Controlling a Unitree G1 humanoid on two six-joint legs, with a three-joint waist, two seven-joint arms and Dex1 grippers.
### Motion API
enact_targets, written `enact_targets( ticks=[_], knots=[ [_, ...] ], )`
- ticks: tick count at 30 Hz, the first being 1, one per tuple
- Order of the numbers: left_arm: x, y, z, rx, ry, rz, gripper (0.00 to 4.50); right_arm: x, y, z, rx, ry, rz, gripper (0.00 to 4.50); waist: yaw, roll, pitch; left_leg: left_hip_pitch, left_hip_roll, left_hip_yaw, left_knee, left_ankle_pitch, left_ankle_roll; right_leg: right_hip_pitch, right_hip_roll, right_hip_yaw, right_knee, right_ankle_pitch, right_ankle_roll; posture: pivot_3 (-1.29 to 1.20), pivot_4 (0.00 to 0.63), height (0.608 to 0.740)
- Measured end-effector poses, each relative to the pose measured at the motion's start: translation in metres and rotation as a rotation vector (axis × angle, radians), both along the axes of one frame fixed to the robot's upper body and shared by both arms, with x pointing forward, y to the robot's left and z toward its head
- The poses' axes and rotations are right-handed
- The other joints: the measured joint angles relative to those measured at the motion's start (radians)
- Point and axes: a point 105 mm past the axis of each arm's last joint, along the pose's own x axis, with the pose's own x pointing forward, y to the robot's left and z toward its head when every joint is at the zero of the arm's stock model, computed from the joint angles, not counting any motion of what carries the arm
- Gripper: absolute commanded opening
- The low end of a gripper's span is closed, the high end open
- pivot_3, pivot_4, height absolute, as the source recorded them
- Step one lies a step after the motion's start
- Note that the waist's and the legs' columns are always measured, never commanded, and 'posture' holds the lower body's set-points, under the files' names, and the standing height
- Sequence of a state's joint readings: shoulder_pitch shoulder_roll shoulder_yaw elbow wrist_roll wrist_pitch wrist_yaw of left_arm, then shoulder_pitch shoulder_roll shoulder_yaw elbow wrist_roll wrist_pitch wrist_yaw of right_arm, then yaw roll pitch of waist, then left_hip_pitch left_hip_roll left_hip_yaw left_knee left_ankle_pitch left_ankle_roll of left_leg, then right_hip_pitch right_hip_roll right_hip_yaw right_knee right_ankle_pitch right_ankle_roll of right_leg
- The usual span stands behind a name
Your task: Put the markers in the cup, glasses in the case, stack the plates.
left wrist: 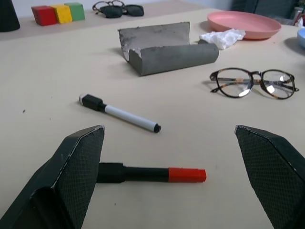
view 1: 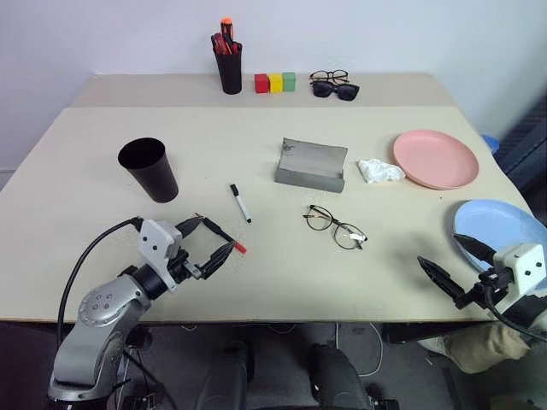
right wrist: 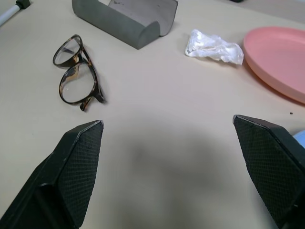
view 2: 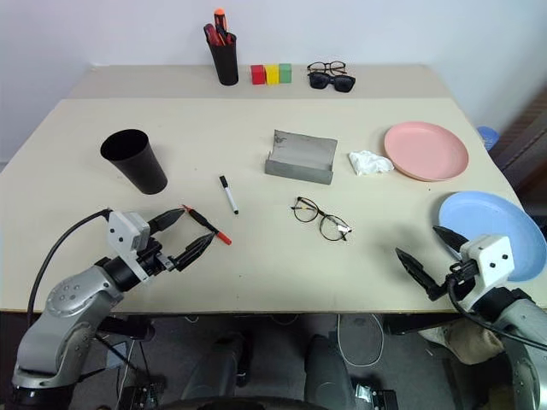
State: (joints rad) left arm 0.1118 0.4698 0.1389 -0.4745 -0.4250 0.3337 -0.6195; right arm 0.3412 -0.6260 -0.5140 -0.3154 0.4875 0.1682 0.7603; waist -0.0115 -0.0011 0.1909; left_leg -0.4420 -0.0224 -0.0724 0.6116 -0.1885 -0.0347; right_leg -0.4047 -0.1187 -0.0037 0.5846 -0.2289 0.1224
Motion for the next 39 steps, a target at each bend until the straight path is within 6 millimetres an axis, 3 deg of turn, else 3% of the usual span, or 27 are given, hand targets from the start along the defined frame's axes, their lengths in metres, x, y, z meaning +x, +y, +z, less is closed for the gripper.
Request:
enact_targets(
  ticks=[18, 25, 32, 36, 39],
  knots=[
    [0.001, 0.001, 0.001, -0.001, -0.002, 0.013, 4.50, 0.003, 0.005, 0.007, 0.007, -0.012, -0.017, 4.44, 0.024, -0.001, -0.001, 0.001, 0.002, 0.012, 0.003, 0.000, 0.001, -0.004, 0.000, 0.000, 0.010, 0.001, -0.002, 0.00, 0.150, 0.740],
    [0.012, -0.001, 0.013, -0.034, -0.038, 0.071, 4.50, 0.007, 0.011, 0.008, 0.012, -0.021, 0.003, 4.44, 0.024, -0.002, -0.001, 0.001, 0.002, 0.012, 0.003, 0.001, 0.004, -0.004, 0.001, 0.000, 0.012, 0.002, -0.003, 0.00, 0.150, 0.740],
    [0.052, -0.003, 0.047, -0.122, -0.100, 0.320, 4.50, 0.025, 0.035, 0.031, 0.020, -0.082, 0.155, 4.44, 0.024, -0.004, 0.000, 0.003, 0.001, 0.012, 0.006, 0.002, 0.005, -0.001, 0.002, 0.000, 0.015, 0.004, 0.000, 0.00, 0.150, 0.740],
    [0.082, -0.014, 0.059, -0.137, -0.027, 0.446, 4.50, 0.033, 0.056, 0.046, 0.021, -0.096, 0.296, 4.44, 0.025, -0.006, 0.000, 0.003, 0.001, 0.011, 0.012, 0.002, 0.005, 0.001, 0.003, 0.000, 0.017, 0.002, 0.005, 0.00, 0.150, 0.740],
    [0.105, -0.024, 0.058, -0.124, 0.078, 0.524, 4.50, 0.040, 0.063, 0.050, 0.010, -0.105, 0.344, 4.44, 0.026, -0.008, 0.001, 0.003, 0.001, 0.011, 0.014, 0.002, 0.005, 0.002, 0.003, 0.000, 0.017, 0.003, 0.006, 0.00, 0.150, 0.740]
  ],
)
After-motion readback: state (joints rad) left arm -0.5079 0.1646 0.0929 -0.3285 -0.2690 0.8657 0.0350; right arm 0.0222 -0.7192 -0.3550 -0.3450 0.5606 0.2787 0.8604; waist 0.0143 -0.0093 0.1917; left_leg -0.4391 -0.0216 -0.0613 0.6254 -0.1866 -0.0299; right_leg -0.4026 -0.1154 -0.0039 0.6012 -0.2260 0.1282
